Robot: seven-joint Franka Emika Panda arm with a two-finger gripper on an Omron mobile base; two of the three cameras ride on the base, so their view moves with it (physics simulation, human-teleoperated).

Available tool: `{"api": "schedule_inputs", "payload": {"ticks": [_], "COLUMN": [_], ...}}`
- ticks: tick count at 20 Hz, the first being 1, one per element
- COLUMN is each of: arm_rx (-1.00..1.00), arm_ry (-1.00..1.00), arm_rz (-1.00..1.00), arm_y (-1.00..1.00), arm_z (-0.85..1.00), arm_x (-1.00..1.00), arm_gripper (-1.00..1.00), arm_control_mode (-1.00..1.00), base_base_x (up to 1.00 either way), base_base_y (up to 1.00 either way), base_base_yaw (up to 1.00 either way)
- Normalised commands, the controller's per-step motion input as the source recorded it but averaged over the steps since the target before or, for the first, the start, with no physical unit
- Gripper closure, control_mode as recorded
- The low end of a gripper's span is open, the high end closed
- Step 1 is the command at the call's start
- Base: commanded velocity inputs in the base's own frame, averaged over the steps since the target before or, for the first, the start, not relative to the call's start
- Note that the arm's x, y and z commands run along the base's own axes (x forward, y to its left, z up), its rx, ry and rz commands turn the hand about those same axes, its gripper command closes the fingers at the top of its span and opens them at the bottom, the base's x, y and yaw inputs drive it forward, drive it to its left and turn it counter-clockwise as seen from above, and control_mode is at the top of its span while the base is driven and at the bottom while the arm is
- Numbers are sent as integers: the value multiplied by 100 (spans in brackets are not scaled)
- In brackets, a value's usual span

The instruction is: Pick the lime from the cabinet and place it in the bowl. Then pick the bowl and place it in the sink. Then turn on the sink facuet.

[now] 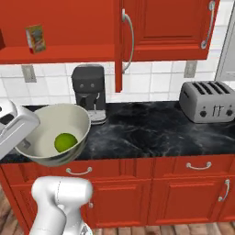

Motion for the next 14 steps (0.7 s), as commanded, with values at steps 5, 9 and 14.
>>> {"api": "schedule_inputs", "payload": {"ticks": [5, 9, 14], "arm_rx": [0, 0, 0], "arm_ry": [0, 0, 0], "arm_rz": [0, 0, 0], "arm_y": [0, 0, 0], "arm_z": [0, 0, 0], "arm_x": [0, 0, 0], "arm_gripper": [100, 100, 100], "arm_control_mode": [100, 100, 100], "base_base_x": [-24, -24, -3], "base_base_y": [-1, -8, -30], "base_base_yaw": [-55, -58, -61]}}
